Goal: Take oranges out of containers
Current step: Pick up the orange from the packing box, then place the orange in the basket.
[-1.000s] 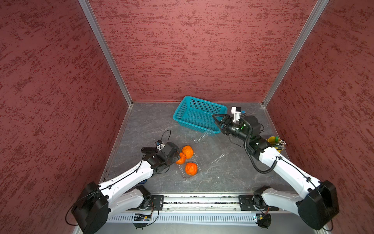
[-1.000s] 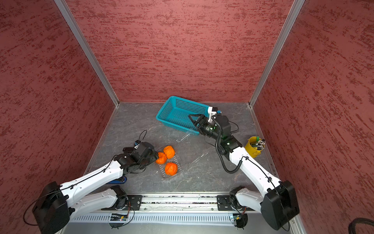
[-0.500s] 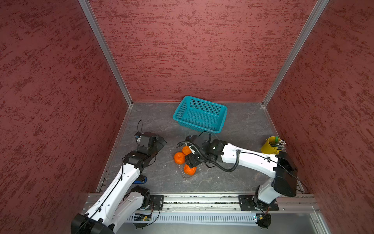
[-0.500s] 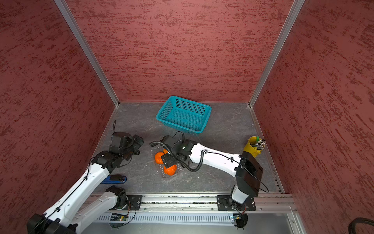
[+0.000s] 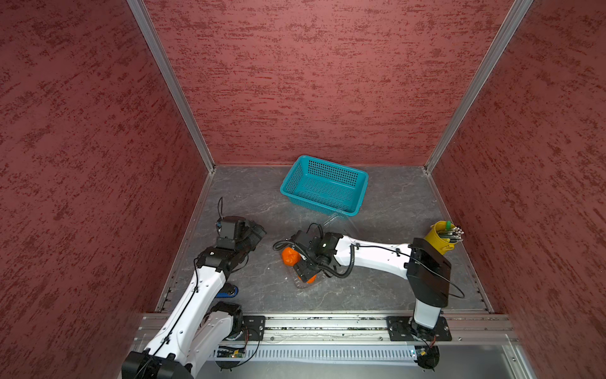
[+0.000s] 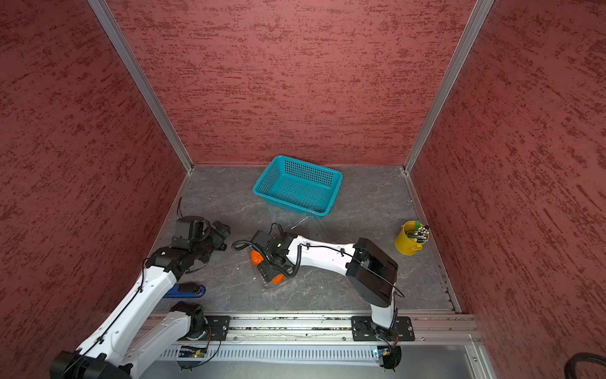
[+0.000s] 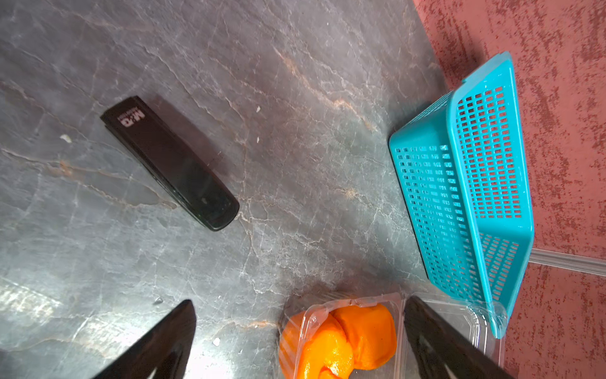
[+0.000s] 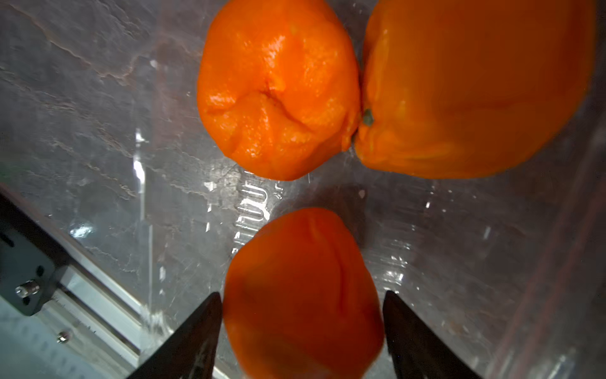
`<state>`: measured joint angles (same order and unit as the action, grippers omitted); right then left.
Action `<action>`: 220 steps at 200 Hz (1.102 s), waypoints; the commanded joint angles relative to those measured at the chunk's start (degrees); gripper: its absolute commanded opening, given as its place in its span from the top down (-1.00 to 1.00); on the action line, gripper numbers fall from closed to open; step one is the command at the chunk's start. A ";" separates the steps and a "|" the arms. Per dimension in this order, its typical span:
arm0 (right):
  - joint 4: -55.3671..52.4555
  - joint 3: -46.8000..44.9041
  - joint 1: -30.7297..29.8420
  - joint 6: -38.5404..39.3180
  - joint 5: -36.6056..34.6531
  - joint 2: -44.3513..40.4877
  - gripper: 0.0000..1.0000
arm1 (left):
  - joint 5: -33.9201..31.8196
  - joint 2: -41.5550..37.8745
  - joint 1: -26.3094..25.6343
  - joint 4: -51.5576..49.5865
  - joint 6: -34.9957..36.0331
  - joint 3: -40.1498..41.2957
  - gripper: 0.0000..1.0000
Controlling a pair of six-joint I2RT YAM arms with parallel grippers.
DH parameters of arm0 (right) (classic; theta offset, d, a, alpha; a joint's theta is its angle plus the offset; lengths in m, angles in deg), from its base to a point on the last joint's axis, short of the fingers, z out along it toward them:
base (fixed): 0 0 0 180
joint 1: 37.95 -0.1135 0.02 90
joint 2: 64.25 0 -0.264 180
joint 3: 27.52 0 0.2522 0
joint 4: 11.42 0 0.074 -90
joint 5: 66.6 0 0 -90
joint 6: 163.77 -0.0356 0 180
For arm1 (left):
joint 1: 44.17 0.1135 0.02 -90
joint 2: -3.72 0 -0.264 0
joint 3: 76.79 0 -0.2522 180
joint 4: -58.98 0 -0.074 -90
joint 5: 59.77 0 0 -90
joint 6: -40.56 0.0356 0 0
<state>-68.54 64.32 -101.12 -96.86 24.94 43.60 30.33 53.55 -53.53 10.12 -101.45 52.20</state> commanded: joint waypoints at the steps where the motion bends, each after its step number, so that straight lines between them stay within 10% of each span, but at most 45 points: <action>1: -0.69 1.38 -0.19 0.80 0.98 2.29 -0.44 | 1.52 0.01 0.50 1.81 0.55 0.55 -0.99; 45: -2.34 3.03 0.31 1.57 -0.24 1.36 0.02 | 2.30 -0.72 0.54 3.89 -1.12 2.90 -0.99; 135: 0.85 20.19 24.67 7.97 -3.95 -5.41 0.08 | 5.34 1.41 0.48 6.33 -1.65 2.85 -0.99; 220: 11.62 27.12 33.38 7.81 -11.37 8.67 -0.58 | 7.24 2.24 -0.56 10.32 -2.83 5.88 -0.99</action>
<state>-59.84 89.74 -67.75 -89.34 16.79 51.64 36.60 55.08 -53.55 17.64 -103.64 57.40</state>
